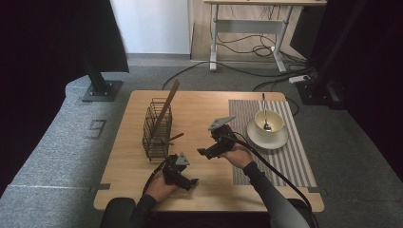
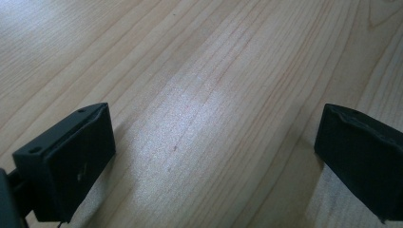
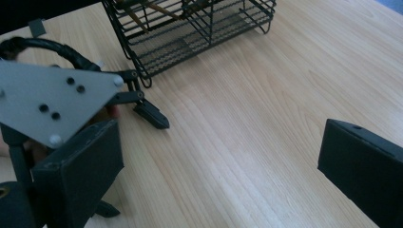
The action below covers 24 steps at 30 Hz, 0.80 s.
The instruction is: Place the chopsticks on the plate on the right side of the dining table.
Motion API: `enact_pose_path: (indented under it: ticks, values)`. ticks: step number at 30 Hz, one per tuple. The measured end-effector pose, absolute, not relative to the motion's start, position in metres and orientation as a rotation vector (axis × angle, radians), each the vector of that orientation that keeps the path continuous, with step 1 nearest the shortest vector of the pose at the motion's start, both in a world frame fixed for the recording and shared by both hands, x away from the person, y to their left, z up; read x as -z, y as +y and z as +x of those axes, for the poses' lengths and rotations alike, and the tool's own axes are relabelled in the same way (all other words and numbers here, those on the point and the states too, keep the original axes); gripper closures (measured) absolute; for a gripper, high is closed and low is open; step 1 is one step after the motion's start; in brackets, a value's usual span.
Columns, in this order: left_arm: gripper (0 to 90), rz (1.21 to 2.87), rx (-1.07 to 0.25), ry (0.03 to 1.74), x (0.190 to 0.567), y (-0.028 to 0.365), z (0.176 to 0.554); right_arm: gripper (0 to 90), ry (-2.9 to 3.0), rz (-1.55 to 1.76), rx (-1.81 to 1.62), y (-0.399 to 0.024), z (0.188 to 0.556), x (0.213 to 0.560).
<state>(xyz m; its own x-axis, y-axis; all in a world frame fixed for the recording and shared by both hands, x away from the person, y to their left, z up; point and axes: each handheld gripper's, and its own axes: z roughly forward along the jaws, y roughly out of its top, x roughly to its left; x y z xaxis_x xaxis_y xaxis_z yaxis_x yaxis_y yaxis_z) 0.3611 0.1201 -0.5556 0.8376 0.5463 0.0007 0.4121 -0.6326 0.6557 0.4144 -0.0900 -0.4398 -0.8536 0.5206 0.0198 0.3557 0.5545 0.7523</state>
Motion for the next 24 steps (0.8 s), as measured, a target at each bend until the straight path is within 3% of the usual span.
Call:
enact_pose_path:
  ticks: [24]
  values:
    - [0.0,2.342,-0.262,0.696,0.556,0.12,0.361,1.3,2.634,0.639,-1.244,-0.039,0.417,0.412]
